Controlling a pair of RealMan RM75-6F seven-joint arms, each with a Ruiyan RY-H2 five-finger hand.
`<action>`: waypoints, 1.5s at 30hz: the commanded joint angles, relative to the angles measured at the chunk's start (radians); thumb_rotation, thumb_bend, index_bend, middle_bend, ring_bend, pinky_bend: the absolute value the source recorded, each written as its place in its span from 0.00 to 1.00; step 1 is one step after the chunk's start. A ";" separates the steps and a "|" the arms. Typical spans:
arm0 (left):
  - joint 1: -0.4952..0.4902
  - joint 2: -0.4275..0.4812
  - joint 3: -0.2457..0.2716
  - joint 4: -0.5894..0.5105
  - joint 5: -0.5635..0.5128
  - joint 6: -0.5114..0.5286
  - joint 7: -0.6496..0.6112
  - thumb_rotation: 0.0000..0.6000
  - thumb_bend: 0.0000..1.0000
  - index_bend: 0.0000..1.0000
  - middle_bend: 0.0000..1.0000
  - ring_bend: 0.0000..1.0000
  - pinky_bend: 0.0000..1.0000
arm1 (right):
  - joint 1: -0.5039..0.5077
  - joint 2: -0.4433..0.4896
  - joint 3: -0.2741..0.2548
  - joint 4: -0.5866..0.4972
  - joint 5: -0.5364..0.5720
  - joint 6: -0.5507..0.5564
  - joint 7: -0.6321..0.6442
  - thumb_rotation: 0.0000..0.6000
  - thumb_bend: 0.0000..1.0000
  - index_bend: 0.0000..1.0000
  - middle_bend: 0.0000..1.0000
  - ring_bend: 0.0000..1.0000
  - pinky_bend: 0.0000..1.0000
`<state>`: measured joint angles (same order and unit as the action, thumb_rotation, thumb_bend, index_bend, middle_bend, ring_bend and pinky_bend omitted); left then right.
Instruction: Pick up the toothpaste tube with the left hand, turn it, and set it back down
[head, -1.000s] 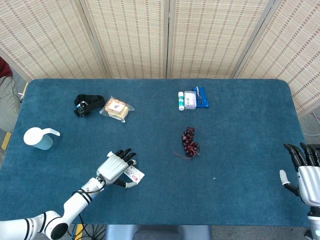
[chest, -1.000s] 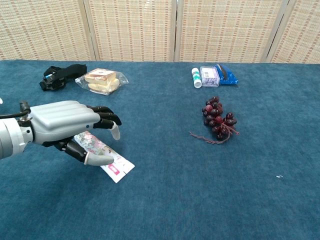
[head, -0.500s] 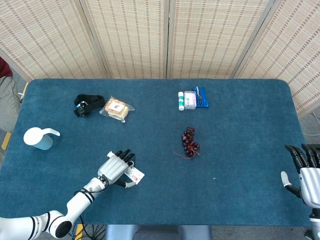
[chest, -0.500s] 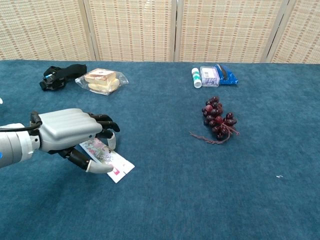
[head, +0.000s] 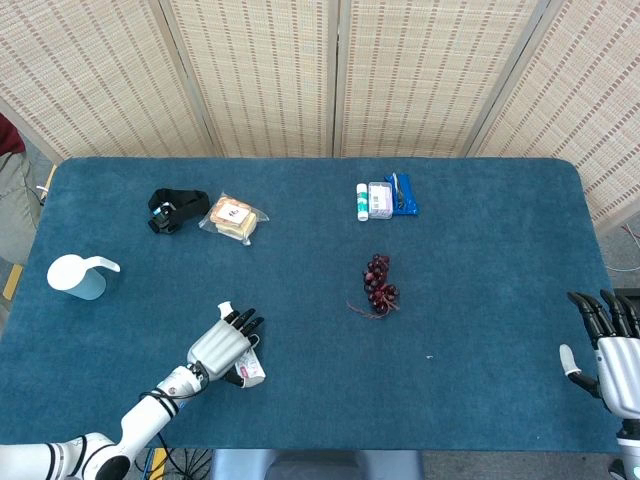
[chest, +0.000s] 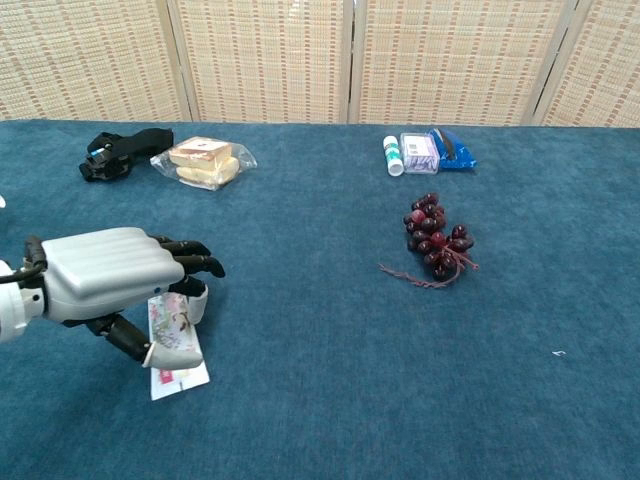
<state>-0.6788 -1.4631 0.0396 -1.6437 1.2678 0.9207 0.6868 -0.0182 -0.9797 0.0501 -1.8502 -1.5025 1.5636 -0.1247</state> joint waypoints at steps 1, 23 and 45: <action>0.011 0.032 0.027 -0.028 0.002 0.007 0.024 0.13 0.14 0.39 0.09 0.01 0.13 | 0.000 -0.001 0.000 -0.001 -0.001 0.001 -0.002 1.00 0.35 0.15 0.19 0.00 0.00; 0.045 0.156 0.068 -0.052 -0.082 0.049 0.118 0.12 0.14 0.39 0.07 0.00 0.13 | 0.001 -0.002 0.002 -0.020 -0.011 0.002 -0.023 1.00 0.35 0.15 0.19 0.00 0.00; -0.022 0.145 -0.050 -0.018 -0.274 0.022 0.136 0.04 0.14 0.19 0.21 0.01 0.13 | -0.004 -0.004 0.002 -0.012 -0.005 0.005 -0.017 1.00 0.35 0.15 0.19 0.00 0.00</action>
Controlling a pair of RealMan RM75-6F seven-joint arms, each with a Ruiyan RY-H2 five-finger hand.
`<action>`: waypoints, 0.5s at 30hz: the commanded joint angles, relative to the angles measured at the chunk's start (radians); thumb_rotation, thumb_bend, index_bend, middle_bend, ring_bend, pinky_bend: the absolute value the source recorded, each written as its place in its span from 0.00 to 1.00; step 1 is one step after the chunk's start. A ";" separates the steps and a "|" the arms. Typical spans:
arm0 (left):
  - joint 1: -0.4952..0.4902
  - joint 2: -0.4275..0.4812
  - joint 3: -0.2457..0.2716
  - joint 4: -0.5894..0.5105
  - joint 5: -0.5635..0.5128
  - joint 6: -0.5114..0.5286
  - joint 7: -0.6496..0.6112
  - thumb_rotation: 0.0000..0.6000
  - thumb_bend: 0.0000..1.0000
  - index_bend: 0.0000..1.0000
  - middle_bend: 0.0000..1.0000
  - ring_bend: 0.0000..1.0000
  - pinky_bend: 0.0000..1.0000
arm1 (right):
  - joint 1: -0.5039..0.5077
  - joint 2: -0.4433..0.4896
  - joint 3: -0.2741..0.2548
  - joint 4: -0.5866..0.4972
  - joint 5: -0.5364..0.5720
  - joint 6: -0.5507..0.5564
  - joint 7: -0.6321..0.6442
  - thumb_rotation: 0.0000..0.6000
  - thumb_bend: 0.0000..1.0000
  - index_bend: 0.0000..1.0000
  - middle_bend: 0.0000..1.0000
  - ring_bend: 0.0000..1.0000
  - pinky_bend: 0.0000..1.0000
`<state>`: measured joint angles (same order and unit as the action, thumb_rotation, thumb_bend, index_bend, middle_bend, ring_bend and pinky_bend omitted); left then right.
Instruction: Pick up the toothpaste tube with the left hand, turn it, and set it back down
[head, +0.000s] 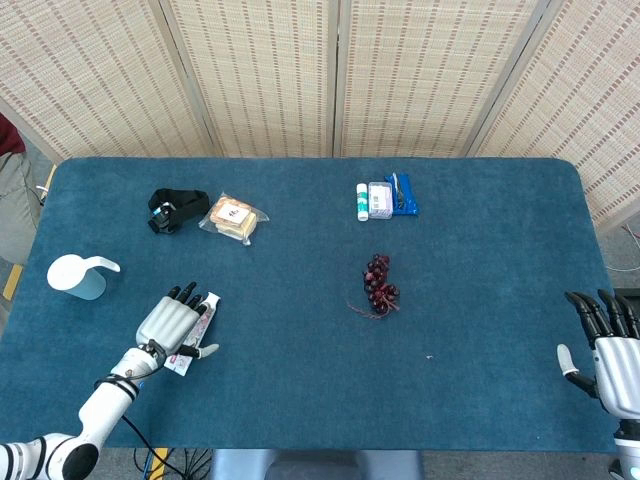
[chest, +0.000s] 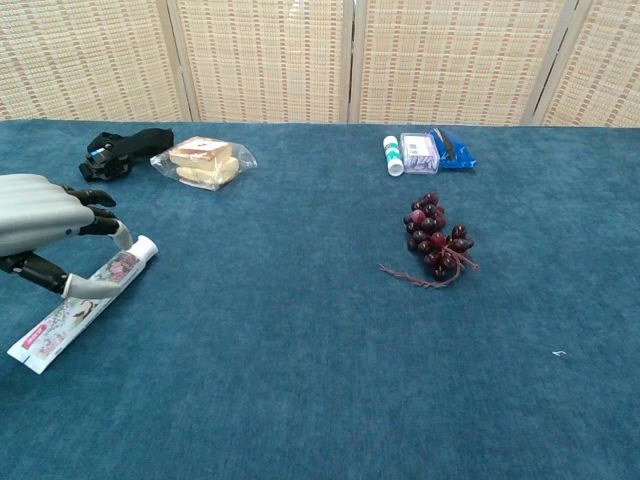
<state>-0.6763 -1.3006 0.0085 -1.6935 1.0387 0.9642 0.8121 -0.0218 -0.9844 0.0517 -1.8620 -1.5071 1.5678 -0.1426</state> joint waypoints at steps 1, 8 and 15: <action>-0.030 -0.021 -0.022 0.039 -0.063 -0.027 0.013 0.04 0.14 0.19 0.22 0.01 0.13 | -0.002 0.001 0.000 0.000 0.000 0.003 0.002 1.00 0.35 0.15 0.19 0.00 0.00; -0.067 -0.053 -0.027 0.097 -0.173 -0.040 0.051 0.05 0.14 0.19 0.23 0.01 0.13 | -0.007 0.004 -0.001 -0.002 -0.002 0.008 0.003 1.00 0.35 0.15 0.19 0.00 0.00; -0.081 -0.061 -0.010 0.119 -0.213 -0.023 0.077 0.05 0.14 0.21 0.23 0.01 0.13 | -0.007 0.004 -0.001 -0.006 -0.001 0.007 -0.003 1.00 0.35 0.15 0.19 0.00 0.00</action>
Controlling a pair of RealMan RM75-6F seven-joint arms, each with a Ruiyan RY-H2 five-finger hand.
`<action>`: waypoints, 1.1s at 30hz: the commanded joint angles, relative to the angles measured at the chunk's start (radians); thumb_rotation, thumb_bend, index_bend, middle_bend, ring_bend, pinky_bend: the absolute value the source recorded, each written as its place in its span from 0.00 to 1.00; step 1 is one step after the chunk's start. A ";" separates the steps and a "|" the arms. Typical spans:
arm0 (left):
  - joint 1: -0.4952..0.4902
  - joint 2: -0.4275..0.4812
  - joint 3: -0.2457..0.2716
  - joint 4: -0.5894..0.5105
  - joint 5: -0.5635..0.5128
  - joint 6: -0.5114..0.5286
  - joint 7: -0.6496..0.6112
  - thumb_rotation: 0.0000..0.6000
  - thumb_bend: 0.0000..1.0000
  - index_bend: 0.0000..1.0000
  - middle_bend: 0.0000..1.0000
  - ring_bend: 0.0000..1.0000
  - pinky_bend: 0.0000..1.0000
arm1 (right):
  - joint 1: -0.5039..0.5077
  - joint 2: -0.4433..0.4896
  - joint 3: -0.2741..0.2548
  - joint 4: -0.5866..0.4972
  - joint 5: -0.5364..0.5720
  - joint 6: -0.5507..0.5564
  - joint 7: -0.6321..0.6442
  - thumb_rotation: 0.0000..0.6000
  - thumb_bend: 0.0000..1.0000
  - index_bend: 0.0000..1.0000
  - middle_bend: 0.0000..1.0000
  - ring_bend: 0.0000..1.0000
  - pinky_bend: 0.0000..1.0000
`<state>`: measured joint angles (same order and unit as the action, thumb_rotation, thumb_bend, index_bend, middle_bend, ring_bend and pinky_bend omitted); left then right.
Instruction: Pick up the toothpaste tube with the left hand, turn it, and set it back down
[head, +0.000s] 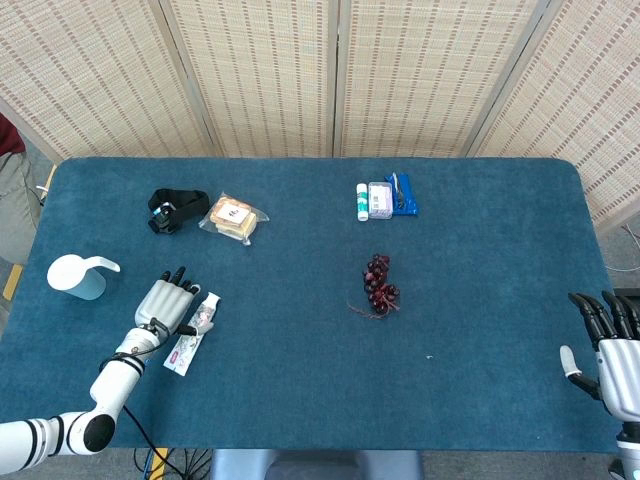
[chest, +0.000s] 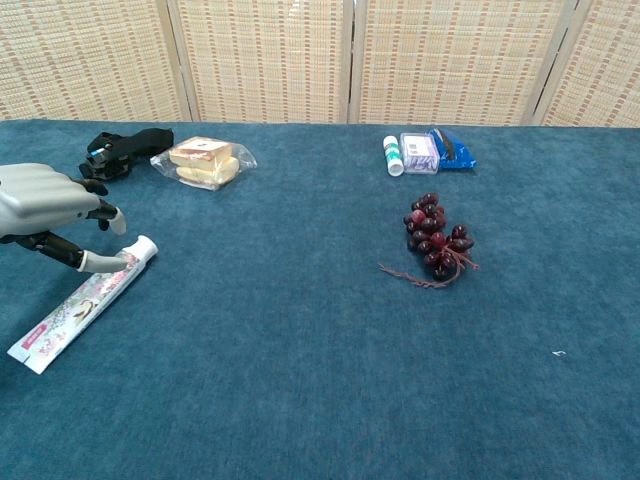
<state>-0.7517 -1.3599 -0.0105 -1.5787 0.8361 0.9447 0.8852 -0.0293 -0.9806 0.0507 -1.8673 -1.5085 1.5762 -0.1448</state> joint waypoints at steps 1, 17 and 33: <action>-0.008 -0.002 0.013 0.005 -0.017 -0.008 0.006 0.04 0.14 0.22 0.23 0.01 0.13 | 0.001 -0.001 0.000 -0.001 0.000 -0.002 -0.002 1.00 0.35 0.15 0.19 0.00 0.00; -0.027 -0.003 0.029 -0.074 0.111 -0.081 -0.163 0.04 0.14 0.26 0.27 0.03 0.13 | -0.001 -0.008 0.002 0.005 0.004 0.000 -0.004 1.00 0.35 0.15 0.19 0.00 0.00; 0.061 -0.040 0.066 -0.084 0.334 0.087 -0.252 1.00 0.14 0.28 0.31 0.10 0.15 | 0.001 -0.010 0.005 0.018 0.005 -0.005 0.010 1.00 0.35 0.15 0.19 0.00 0.00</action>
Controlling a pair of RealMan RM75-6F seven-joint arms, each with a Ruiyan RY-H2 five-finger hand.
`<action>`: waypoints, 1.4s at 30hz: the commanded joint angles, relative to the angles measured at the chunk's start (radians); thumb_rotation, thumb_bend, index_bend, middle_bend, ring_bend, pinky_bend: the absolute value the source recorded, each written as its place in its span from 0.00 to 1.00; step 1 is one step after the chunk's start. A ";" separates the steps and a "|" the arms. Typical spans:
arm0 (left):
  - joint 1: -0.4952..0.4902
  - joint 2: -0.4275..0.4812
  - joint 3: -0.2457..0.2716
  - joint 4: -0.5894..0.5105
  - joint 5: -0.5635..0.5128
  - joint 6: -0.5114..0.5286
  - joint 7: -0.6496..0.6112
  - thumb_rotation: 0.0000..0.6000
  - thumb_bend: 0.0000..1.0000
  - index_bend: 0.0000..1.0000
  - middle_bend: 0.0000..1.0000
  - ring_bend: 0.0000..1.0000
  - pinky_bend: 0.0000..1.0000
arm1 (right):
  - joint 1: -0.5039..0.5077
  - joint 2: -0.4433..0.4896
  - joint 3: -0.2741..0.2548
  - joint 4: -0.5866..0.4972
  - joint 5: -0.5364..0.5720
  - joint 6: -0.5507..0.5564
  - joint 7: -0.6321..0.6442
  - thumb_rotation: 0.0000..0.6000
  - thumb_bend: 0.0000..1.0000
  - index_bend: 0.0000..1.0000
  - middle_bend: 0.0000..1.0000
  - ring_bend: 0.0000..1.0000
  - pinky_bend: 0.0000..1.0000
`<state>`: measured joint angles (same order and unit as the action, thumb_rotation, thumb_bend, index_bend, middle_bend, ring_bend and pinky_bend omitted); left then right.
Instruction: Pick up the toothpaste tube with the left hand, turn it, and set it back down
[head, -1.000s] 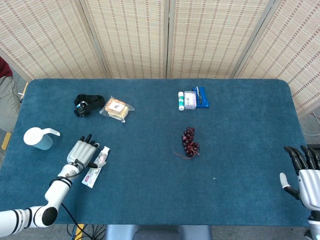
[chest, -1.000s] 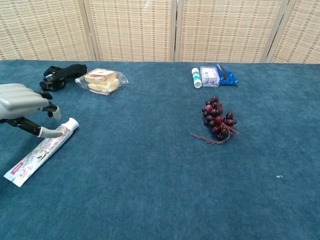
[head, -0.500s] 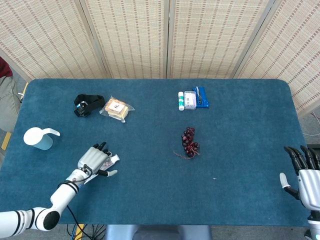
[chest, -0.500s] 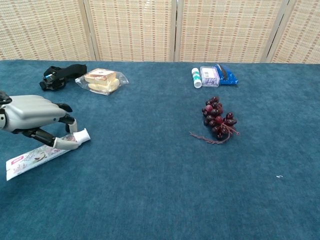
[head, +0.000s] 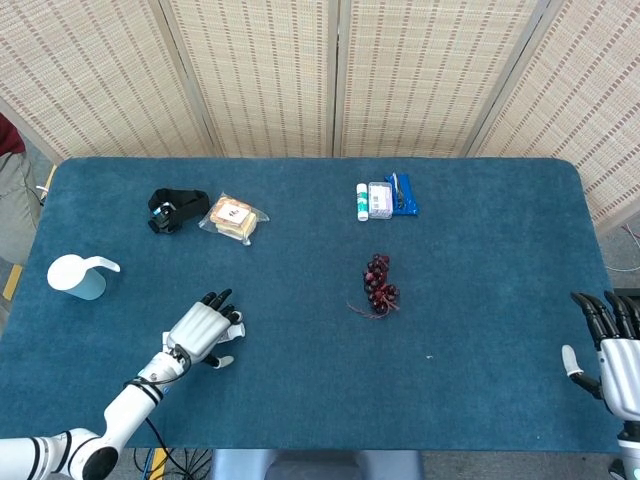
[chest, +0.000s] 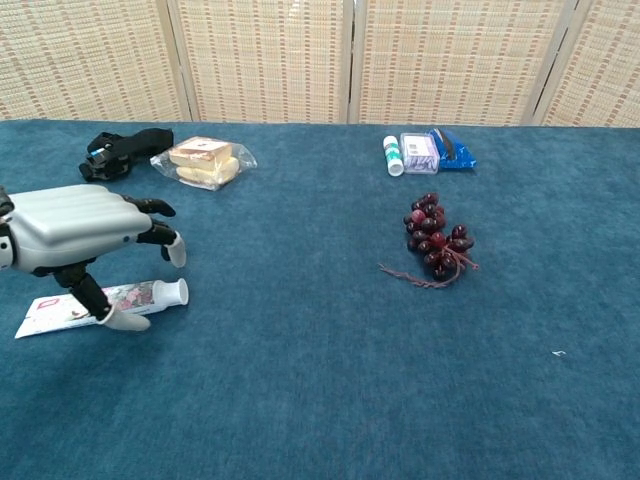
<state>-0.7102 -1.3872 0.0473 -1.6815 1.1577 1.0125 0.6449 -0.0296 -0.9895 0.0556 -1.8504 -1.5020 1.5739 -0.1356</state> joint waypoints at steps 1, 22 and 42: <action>0.024 -0.018 0.007 0.026 0.010 0.024 -0.011 1.00 0.14 0.28 0.31 0.11 0.15 | 0.002 -0.001 0.000 0.002 -0.002 -0.004 0.002 1.00 0.35 0.15 0.19 0.00 0.00; 0.048 -0.100 -0.008 0.167 0.019 0.018 0.014 1.00 0.14 0.31 0.35 0.14 0.16 | -0.008 0.001 -0.004 0.001 -0.006 0.009 0.007 1.00 0.35 0.15 0.19 0.00 0.00; 0.033 -0.086 -0.033 0.138 -0.044 -0.010 0.153 1.00 0.14 0.35 0.37 0.16 0.16 | -0.017 0.000 -0.006 0.011 -0.005 0.017 0.021 1.00 0.35 0.15 0.19 0.00 0.00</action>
<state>-0.6736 -1.4830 0.0163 -1.5253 1.1343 1.0176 0.7878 -0.0464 -0.9900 0.0499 -1.8392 -1.5074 1.5906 -0.1148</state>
